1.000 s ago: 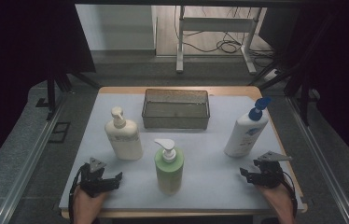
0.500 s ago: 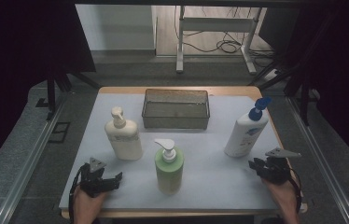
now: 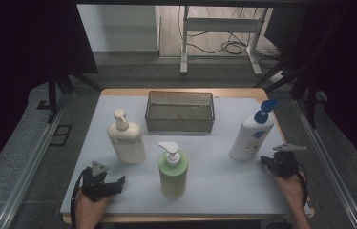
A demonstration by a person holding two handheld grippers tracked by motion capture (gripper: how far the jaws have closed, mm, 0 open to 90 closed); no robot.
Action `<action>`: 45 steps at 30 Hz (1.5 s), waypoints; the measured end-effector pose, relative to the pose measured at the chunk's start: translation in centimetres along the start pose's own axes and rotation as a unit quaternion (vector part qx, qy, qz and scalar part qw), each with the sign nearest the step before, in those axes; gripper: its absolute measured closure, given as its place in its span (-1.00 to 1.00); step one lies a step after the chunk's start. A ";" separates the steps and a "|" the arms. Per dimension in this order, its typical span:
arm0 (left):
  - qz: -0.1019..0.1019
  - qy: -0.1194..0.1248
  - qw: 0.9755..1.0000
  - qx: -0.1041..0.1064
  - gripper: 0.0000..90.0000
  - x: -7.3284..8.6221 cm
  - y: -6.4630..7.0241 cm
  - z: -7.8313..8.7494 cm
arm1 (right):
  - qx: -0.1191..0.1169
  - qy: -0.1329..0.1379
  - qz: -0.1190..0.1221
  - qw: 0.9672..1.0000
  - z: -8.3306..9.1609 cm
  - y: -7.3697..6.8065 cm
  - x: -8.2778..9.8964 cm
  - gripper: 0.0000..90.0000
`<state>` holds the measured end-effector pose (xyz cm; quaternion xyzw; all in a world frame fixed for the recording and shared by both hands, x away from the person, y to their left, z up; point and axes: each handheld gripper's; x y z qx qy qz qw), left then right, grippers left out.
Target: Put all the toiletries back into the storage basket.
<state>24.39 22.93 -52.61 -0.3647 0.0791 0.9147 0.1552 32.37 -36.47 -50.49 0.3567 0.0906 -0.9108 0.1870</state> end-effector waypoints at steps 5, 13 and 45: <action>0.000 0.000 1.000 0.000 -0.77 0.0 0.0 0.0 | 0.002 0.004 -0.011 1.000 -0.9 0.8 -1.0 1.00; -0.001 0.000 1.000 0.000 -0.77 0.0 0.0 0.0 | 0.003 0.010 -0.017 1.000 -2.5 1.6 -2.0 1.00; 0.000 0.001 1.000 -0.001 -0.77 0.0 0.0 0.0 | -0.042 0.031 -0.003 0.999 -2.7 1.3 -1.7 0.97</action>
Point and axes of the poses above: each handheld gripper's, and its own axes: z roughly backward along the jaws, x roughly out of its underside, y roughly to its right
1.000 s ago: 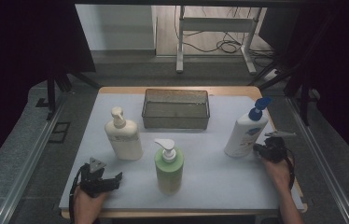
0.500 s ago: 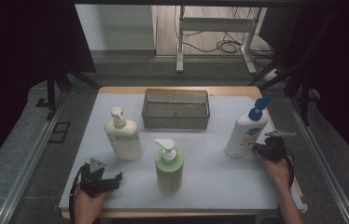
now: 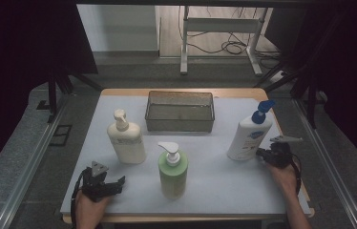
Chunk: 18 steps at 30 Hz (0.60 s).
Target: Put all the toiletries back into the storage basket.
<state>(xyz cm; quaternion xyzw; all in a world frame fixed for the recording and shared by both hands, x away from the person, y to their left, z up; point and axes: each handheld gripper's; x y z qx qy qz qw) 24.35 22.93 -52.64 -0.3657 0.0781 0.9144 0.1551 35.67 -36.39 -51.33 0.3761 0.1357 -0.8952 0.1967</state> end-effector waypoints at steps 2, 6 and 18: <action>0.000 0.000 1.000 0.000 -0.77 0.0 0.0 0.0 | -0.002 0.001 0.003 1.000 0.0 -0.1 0.0 0.97; 0.000 0.000 1.000 0.000 -0.77 0.0 0.0 0.0 | -0.008 -0.002 0.010 1.000 0.0 -0.6 0.0 0.96; 0.000 0.000 1.000 0.000 -0.77 0.0 0.0 0.0 | -0.023 -0.005 0.023 0.999 0.1 -1.8 0.2 0.95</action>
Point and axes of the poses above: each handheld gripper's, and its own axes: z roughly backward along the jaws, x roughly out of its underside, y roughly to its right
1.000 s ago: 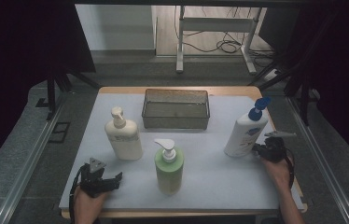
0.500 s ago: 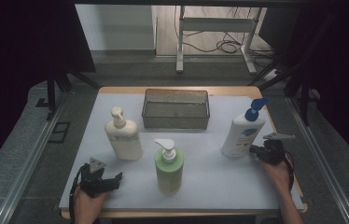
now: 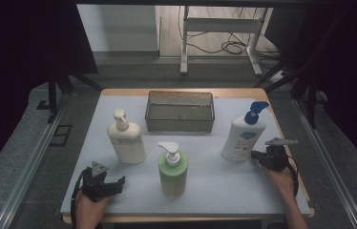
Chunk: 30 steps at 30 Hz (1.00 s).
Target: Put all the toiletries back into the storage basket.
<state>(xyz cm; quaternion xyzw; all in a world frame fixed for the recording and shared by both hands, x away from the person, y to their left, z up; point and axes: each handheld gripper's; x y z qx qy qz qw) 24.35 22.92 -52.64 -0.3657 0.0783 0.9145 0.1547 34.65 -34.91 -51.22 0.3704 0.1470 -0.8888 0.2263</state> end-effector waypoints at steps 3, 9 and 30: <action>0.000 0.000 1.000 0.000 -0.77 0.0 0.0 0.0 | -0.004 -0.002 0.005 1.000 0.1 -0.5 0.0 0.95; 0.001 0.000 1.000 0.000 -0.77 0.0 0.0 0.0 | -0.010 -0.003 0.009 1.000 0.1 -1.0 0.1 0.96; 0.000 0.000 1.000 0.000 -0.77 0.0 0.0 0.0 | -0.031 -0.012 0.028 0.999 0.3 -3.9 0.5 0.98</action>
Point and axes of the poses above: each handheld gripper's, and its own axes: z roughly backward along the jaws, x roughly out of its underside, y roughly to its right
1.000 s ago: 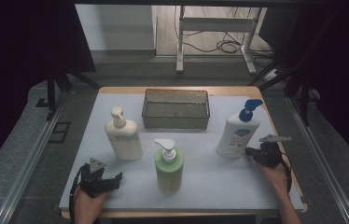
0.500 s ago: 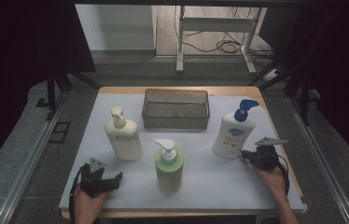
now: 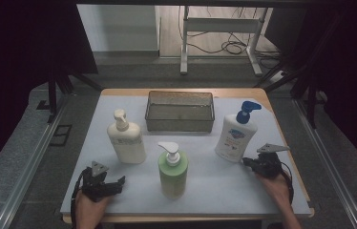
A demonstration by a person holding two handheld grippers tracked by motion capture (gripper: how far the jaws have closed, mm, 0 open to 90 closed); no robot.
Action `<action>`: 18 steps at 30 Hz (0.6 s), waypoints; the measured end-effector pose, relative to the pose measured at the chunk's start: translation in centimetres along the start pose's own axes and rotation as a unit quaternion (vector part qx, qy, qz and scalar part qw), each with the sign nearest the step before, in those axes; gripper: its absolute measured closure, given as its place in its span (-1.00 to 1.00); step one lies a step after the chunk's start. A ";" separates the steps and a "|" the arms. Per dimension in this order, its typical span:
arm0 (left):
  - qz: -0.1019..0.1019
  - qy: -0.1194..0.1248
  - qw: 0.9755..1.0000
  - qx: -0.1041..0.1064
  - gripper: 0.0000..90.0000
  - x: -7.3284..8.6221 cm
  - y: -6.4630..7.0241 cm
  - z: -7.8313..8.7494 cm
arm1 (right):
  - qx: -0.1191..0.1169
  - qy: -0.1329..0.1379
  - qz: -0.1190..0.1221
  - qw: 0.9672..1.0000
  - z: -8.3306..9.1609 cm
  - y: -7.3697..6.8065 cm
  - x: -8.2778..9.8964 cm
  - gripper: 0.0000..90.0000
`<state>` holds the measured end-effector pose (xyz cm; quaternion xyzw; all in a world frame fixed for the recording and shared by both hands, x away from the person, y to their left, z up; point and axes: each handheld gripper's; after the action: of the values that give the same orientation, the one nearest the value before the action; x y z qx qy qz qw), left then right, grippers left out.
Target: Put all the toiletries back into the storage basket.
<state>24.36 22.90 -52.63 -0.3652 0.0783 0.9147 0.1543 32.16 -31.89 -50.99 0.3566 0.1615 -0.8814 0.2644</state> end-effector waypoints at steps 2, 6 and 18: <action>0.000 0.000 1.000 0.000 -0.77 0.0 0.0 0.0 | -0.003 -0.001 0.004 1.000 -0.1 -0.4 0.0 0.99; 0.000 0.000 1.000 0.000 -0.77 0.0 0.0 0.0 | 0.001 -0.008 0.025 1.000 -0.5 -1.4 -0.4 0.99; 0.000 0.000 1.000 0.000 -0.77 0.0 0.0 0.0 | 0.044 -0.002 -0.002 0.999 -0.7 1.4 -0.8 0.99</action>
<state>24.37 22.90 -52.63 -0.3650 0.0784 0.9148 0.1540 33.79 -32.40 -51.02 0.3658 0.1229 -0.8888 0.2474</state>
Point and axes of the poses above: each handheld gripper's, and its own axes: z roughly backward along the jaws, x roughly out of its underside, y roughly to its right
